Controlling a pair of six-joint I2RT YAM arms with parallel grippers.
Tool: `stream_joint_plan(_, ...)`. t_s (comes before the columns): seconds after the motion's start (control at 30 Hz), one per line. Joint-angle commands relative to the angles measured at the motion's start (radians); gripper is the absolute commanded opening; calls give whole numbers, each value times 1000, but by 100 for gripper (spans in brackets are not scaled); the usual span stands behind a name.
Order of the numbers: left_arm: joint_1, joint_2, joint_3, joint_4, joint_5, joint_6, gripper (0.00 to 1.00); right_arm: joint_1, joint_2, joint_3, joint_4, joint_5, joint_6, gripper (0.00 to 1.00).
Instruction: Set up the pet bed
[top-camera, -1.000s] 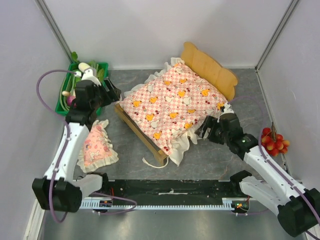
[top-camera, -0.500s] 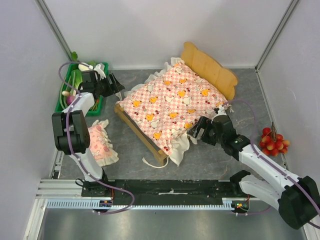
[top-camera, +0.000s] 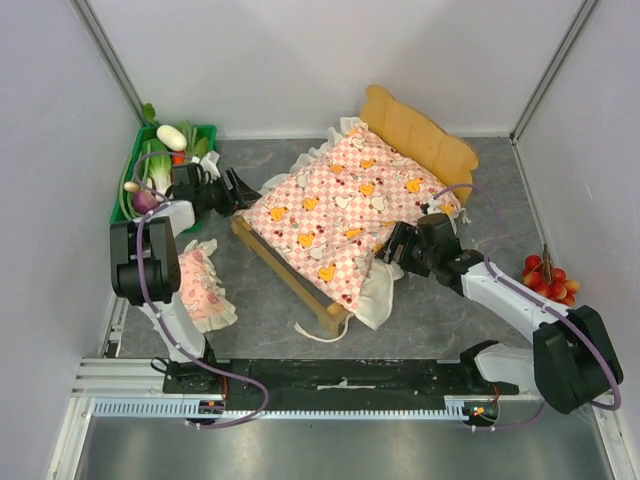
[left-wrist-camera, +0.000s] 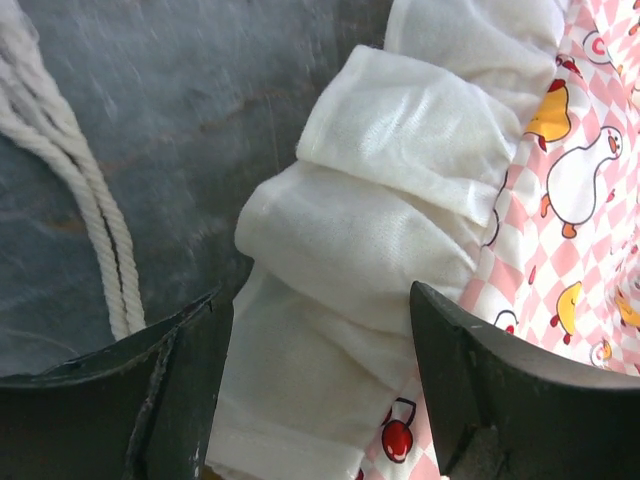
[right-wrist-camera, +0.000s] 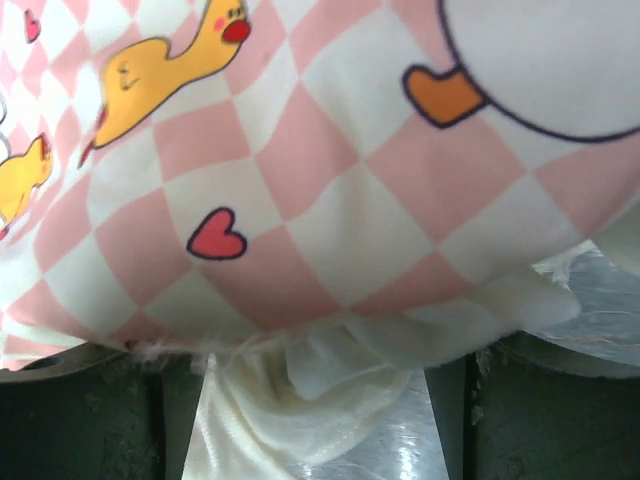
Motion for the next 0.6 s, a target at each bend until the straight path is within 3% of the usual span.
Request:
stream_joint_plan(0.0, -67, -102, -116, 14, 122, -67, 74, -87, 4, 61, 40, 22, -76, 82)
stream_joint_plan(0.17, -230, -211, -237, 5, 48, -74, 72, -189, 86, 151, 23, -95, -183, 80)
stream_joint_plan(0.33, -373, -355, -372, 44, -80, -166, 72, -198, 189, 285, -58, -178, -284, 78)
stream_joint_plan(0.57, -669, -457, -501, 171, -203, -317, 72, -198, 322, 472, -127, -199, -378, 79)
